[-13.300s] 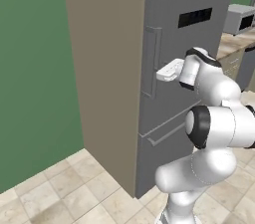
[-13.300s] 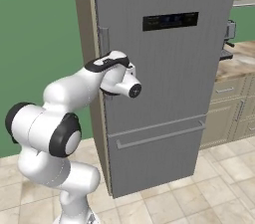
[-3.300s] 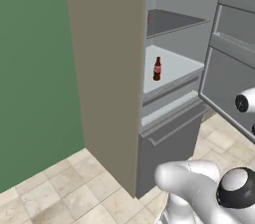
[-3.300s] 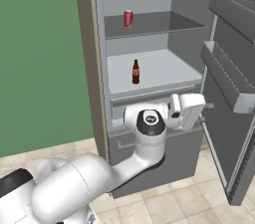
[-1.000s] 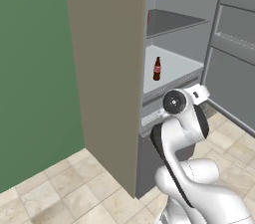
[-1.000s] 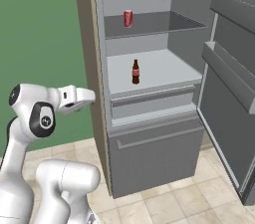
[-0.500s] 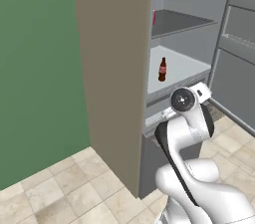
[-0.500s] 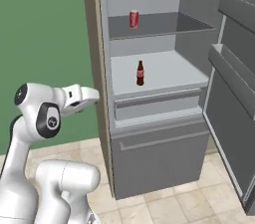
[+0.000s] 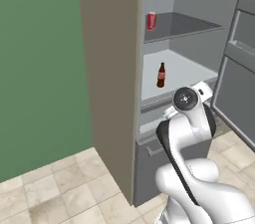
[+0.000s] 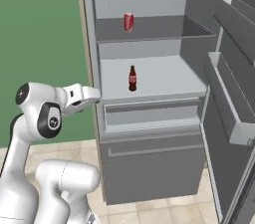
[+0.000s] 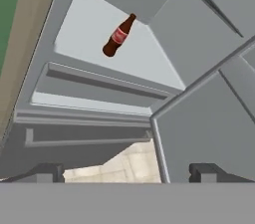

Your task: Open the fridge, grab two sodas, and place both sodas inside the bowl with ice on the dining counter.

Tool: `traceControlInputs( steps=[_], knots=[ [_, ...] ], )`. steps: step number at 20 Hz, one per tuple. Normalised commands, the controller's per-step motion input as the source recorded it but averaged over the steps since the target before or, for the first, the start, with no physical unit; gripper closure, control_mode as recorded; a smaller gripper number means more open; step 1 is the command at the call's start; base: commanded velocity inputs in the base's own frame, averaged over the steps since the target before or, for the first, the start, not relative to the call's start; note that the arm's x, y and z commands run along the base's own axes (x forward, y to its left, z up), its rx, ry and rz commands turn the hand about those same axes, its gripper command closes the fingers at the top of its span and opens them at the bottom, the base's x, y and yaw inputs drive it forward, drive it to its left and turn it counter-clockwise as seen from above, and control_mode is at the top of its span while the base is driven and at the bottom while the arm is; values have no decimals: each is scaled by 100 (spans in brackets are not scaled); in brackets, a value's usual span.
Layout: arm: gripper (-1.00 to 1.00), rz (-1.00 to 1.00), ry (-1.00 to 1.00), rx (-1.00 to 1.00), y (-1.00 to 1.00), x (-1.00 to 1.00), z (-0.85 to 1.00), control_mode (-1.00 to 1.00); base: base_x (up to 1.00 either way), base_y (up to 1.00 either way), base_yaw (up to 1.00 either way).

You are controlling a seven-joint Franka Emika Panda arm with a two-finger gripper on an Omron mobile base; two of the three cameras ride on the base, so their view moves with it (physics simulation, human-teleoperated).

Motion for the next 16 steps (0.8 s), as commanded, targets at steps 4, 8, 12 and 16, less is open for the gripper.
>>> traceControlInputs(
  steps=[4,8,12,16],
  knots=[
    [-100,0,0,0,0,0,0,100,0,-77,20],
    [-100,0,0,0,0,0,0,100,0,-64,18],
    [-100,0,0,0,0,0,0,100,12,-34,13],
    [-100,0,0,0,0,0,0,100,32,-12,13]
  ],
)
